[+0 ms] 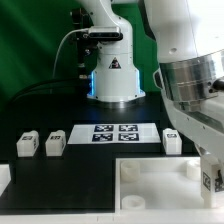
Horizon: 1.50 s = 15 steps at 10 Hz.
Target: Assemble one leg
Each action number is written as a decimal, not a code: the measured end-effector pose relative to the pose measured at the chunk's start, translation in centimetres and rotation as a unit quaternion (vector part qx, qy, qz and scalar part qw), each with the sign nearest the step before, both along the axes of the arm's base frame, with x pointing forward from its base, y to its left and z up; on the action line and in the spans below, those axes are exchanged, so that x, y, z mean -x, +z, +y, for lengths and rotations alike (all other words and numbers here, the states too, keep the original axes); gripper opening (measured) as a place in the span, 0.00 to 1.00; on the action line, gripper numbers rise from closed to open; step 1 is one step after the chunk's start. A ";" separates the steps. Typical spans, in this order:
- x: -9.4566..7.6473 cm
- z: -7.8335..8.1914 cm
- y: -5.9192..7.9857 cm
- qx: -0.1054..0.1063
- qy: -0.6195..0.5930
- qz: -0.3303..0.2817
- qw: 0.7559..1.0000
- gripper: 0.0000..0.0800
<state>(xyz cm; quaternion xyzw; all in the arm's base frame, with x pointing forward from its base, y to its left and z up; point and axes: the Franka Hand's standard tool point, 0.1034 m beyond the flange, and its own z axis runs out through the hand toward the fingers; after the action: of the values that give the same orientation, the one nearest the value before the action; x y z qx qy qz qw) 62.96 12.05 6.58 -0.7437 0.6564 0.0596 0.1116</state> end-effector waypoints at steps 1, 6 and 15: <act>0.0 0.0 0.0 -0.001 -0.010 0.003 1.000 0.38; 0.0 -0.1 0.1 0.034 0.255 -0.053 0.965 0.80; -0.3 -0.4 0.4 0.081 0.713 -0.127 0.684 0.81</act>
Offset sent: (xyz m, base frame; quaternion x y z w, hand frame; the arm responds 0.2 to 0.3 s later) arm 0.0000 0.0000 0.0000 0.0000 0.0000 0.0000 1.0000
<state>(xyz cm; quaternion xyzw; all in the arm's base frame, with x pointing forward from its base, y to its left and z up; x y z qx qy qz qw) 63.29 11.63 6.99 -0.9939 -0.0906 -0.0270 0.0569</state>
